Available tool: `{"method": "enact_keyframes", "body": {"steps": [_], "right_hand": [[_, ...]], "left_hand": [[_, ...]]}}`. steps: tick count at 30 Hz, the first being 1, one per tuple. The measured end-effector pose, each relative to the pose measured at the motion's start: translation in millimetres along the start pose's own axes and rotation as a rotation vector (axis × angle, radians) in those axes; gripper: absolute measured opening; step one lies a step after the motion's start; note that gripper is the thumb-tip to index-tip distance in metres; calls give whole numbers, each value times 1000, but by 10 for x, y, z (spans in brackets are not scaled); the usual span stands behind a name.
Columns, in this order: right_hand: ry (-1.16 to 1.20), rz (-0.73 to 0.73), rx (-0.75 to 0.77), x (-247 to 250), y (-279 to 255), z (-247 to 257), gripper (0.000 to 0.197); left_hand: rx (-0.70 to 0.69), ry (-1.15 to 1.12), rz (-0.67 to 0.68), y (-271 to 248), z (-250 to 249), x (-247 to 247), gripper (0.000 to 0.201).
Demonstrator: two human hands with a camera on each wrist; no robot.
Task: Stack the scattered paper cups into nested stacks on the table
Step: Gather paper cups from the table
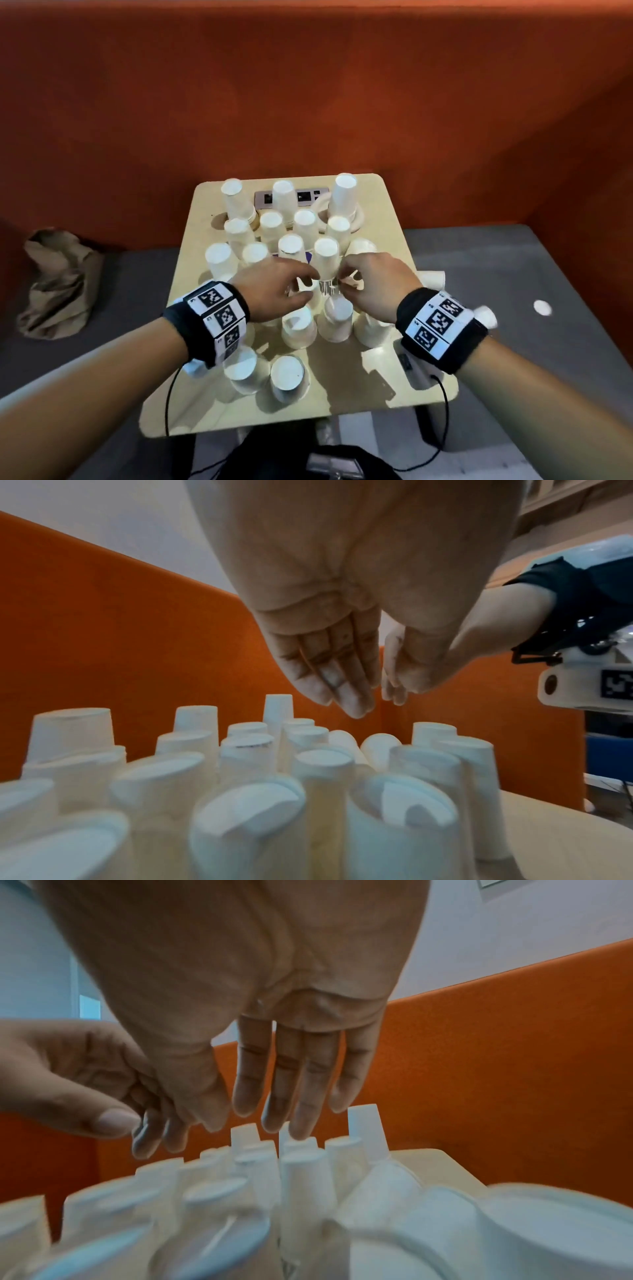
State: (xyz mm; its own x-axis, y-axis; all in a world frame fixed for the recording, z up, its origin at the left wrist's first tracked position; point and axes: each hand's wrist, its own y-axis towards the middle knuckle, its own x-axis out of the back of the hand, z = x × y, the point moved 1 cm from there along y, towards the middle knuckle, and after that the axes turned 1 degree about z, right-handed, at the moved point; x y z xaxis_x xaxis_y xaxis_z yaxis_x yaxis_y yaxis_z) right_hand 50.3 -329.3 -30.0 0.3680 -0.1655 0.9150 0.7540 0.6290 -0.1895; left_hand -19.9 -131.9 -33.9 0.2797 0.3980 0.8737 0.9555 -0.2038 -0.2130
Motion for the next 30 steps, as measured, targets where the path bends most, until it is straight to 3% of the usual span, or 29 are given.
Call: {"method": "enact_keyframes", "body": {"steps": [3,7,12,16,21,24,26,30], "right_hand": [[-111,50,-25,-162,-169,-71,26],[-135,96,-105,-248,-329,-183,49],[-161,124,-137,-328,-361,-277,47],[-179,115,-142,-368,-348,-298,51],[-221,111,-167,-405,-374,-333,50],[-192,120,-171,-422,-389,-376,52],[-152,118,-174,-433,-402,-404,55],[65,40,-223,-448,-455,-472,73]], "left_hand": [[-51,-1,67,-113,-72,-166,38],[-113,105,268,-261,-53,-345,67],[-170,360,397,-293,7,-469,70],[-177,411,390,-289,-44,-480,52],[-183,438,422,-283,-76,-509,65],[-213,501,434,-267,-93,-553,51],[-220,497,398,-260,-112,-555,39],[-190,365,322,-249,-111,-510,47]]}}
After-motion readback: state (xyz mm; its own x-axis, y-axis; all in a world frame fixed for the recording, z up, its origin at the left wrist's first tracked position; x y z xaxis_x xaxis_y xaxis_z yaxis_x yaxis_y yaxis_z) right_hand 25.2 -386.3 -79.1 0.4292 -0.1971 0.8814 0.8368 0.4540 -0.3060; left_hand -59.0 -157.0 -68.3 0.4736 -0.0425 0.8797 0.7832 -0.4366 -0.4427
